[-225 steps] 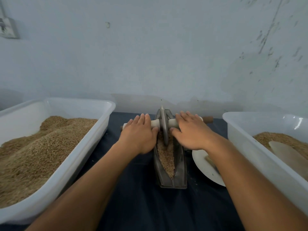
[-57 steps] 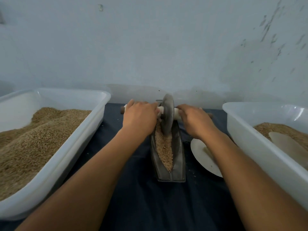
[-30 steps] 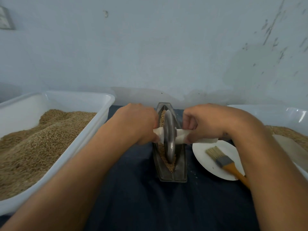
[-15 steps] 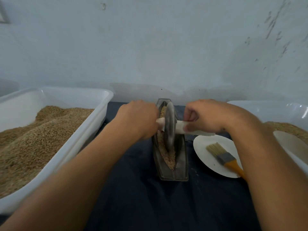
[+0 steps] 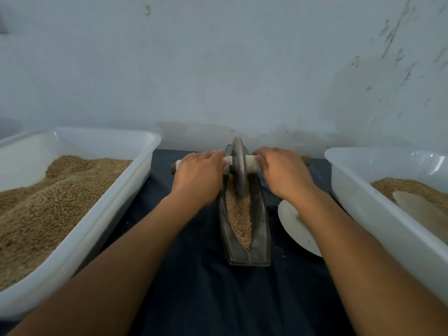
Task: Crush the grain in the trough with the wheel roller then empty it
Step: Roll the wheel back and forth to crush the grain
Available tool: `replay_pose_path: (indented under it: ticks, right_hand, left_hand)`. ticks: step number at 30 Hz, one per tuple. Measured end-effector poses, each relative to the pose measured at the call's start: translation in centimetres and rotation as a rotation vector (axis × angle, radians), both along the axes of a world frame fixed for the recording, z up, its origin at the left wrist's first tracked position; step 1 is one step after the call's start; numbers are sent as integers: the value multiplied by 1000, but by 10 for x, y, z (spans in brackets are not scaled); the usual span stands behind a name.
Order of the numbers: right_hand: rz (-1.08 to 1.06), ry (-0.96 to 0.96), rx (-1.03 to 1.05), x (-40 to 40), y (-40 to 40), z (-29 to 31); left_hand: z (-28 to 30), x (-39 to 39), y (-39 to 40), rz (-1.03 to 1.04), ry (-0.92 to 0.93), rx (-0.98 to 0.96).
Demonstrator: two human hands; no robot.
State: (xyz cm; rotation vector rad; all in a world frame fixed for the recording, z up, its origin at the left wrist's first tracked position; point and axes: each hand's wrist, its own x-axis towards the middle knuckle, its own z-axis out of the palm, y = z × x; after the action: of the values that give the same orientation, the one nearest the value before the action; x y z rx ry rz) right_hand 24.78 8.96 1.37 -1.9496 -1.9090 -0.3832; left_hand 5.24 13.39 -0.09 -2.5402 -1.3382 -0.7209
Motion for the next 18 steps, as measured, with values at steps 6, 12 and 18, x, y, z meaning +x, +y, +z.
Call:
replay_pose_path:
  ticks: [6,12,18]
  right_hand:
    - [37,66,-284,2,-16,26]
    - [72,76,-502,0,-45,57]
    - [80,49,-574,-13,-67,77]
  left_hand:
    - [22,-1,-9,61,155,-179]
    - [54,-7,-35,49,332,-261]
    - [81,-17,-66,4,450,-291]
